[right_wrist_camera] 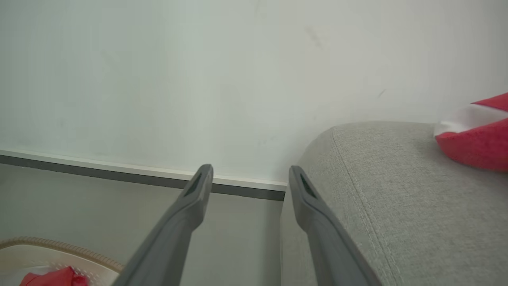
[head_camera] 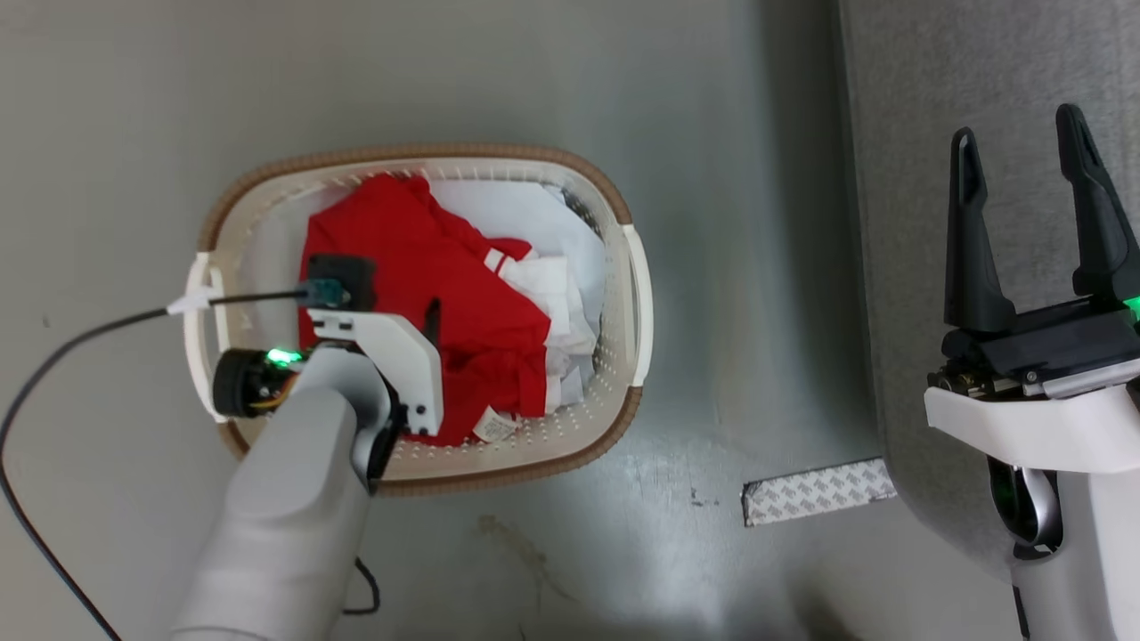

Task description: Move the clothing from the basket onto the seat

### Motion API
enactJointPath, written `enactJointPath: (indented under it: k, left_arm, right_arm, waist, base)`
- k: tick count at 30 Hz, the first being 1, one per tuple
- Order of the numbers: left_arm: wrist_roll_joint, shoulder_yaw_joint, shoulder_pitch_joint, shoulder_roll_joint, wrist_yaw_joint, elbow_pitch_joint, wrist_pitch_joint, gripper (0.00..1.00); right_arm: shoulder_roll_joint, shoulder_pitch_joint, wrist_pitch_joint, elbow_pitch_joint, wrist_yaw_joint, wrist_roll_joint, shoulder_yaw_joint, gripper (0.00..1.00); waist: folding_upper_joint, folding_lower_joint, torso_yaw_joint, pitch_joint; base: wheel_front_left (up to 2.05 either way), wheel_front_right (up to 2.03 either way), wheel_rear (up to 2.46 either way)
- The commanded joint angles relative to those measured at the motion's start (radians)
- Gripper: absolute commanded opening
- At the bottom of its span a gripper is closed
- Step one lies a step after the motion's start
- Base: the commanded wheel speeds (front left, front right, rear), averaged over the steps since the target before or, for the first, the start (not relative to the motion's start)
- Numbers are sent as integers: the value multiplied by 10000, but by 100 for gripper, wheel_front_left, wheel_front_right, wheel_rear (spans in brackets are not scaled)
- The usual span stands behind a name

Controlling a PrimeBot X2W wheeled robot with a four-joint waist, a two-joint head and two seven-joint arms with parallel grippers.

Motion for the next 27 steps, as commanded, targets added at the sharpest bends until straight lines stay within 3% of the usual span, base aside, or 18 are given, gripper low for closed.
enactJointPath:
  k: [1,17,18,19,20,27]
  left_arm:
    - [-50,23,-244,148,33,150,-40,100]
    - [-139,-353,-1720,64,-236,1665,-936,100]
    - [-85,-409,-1765,60,-232,1729,-1004,44]
    - [-58,-446,-1785,59,-240,1789,-1074,15]
    - [-67,-473,-1800,57,-267,1870,-1114,0]
    - [-242,-656,-1694,10,-497,2259,-1574,0]
  right_arm:
    - [4,-192,6,-125,-23,-4,14,100]
    - [4,-120,6,-396,-23,-64,97,100]
    - [4,-112,6,-406,-22,-57,95,100]
    - [3,-104,6,-409,-23,-49,87,100]
    - [4,-100,6,-407,-23,-36,82,100]
    - [3,-4,6,-120,-24,-110,-81,100]
  waist:
    - [0,-3,-50,336]
    - [0,-3,-190,1239]
    - [0,-3,-196,1263]
    - [0,-3,-204,1280]
    - [0,-3,-213,1291]
    - [0,-3,14,852]
  base:
    - [0,0,0]
    - [0,0,0]
    - [0,0,0]
    - [0,0,0]
    - [0,0,0]
    - [0,0,0]
